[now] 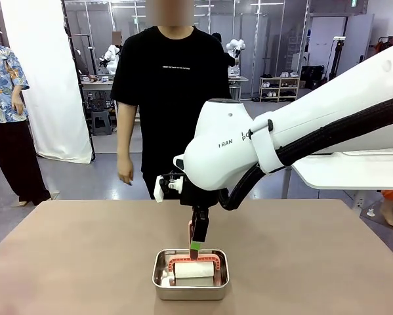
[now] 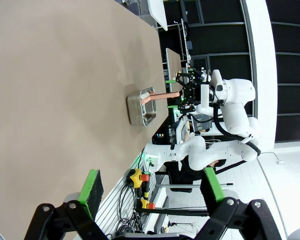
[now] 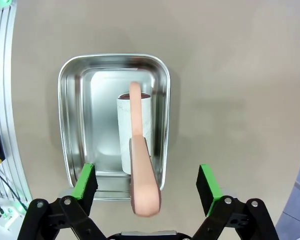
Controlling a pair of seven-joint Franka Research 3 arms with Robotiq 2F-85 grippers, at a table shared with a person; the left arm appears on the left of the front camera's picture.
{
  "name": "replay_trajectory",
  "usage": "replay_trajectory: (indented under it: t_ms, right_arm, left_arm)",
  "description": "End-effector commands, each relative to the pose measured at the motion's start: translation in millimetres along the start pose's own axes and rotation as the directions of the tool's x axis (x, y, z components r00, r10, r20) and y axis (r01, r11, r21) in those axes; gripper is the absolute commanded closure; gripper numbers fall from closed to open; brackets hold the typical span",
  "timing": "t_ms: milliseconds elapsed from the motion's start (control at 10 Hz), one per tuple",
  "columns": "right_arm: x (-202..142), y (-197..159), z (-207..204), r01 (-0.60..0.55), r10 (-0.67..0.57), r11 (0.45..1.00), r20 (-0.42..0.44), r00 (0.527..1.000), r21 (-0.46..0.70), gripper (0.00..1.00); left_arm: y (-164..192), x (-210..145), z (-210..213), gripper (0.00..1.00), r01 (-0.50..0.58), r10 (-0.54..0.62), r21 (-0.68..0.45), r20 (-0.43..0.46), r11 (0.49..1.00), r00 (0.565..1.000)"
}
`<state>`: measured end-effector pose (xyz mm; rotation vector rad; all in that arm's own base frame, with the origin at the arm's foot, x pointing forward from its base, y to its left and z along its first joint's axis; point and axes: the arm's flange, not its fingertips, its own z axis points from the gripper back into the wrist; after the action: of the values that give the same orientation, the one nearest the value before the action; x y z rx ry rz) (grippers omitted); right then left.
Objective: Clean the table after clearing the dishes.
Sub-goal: Place the Lint Roller back on top of the Airtight Container.
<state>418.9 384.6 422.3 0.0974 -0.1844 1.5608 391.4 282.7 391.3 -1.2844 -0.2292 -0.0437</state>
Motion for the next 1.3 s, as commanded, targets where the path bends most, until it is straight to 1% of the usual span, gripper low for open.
replay_trajectory:
  t_ms: [0, 200, 300, 1200]
  right_arm:
    - [4.2, 5.3, 7.5, 0.015, -0.016, 1.000, -0.032, 0.999, -0.022, 0.00]
    - [5.4, 3.9, 10.4, 0.015, -0.016, 1.000, -0.046, 0.999, -0.019, 0.00]
    - [2.9, 0.9, 8.1, -0.004, 0.004, 1.000, -0.005, 1.000, -0.014, 0.00]
    - [2.9, 0.9, 8.1, -0.004, 0.004, 1.000, -0.005, 1.000, -0.014, 0.00]
  left_arm:
    - [-2.4, -3.6, 0.8, 0.00, 0.005, -0.005, -0.001, 0.007, 1.000, 1.000]
    - [-2.4, -3.6, 0.8, 0.00, 0.005, -0.005, -0.001, 0.007, 1.000, 1.000]
    - [-2.4, -3.6, 0.8, 0.00, 0.005, -0.005, -0.001, 0.007, 1.000, 1.000]
    - [-2.4, -3.6, 0.8, 0.00, 0.005, -0.005, -0.001, 0.007, 1.000, 1.000]
